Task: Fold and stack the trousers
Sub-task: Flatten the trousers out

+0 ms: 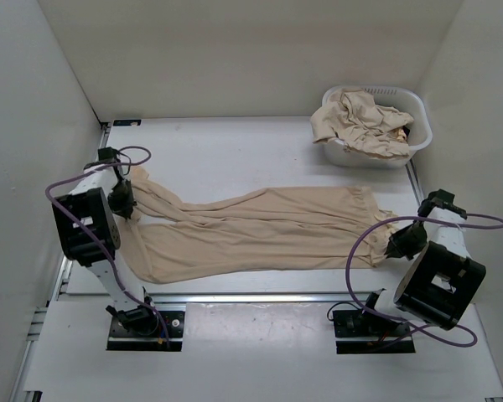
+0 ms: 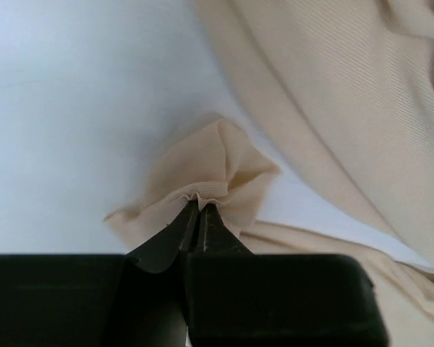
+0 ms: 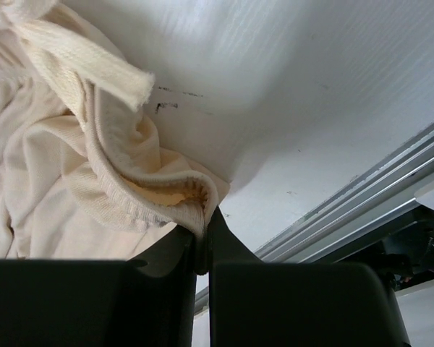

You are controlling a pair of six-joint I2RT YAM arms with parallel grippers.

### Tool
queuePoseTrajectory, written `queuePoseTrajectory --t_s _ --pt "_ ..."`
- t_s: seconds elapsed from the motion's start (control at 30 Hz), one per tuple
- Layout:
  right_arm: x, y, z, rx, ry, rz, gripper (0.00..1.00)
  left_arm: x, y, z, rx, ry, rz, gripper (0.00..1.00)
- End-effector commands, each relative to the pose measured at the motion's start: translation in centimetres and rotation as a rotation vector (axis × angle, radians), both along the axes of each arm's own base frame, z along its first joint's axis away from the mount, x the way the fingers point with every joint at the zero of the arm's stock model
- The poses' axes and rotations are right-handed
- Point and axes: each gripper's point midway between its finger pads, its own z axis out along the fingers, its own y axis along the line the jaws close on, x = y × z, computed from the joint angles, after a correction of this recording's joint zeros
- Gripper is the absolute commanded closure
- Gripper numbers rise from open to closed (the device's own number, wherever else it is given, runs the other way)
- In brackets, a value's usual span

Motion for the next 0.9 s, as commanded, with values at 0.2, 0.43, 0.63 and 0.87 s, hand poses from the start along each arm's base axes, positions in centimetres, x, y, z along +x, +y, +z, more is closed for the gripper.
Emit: queuePoseTrajectory --t_s 0.2,0.43,0.63,0.87 --pt "1.8 -1.8 2.3 -0.063 -0.04 0.004 1.0 -3.4 7.1 11.6 0.225 -0.21 0.205 0.86" --pt "0.8 -0.4 1.2 -0.027 -0.045 -0.021 1.0 -15.6 7.5 7.3 0.114 -0.069 0.444 0.86" --pt "0.6 0.7 0.1 0.04 -0.032 -0.015 1.0 -22.8 9.5 2.7 0.187 -0.023 0.69 0.38" --pt "0.5 0.3 0.2 0.02 -0.022 -0.008 1.0 -22.7 10.6 4.5 0.062 -0.119 0.798 0.35"
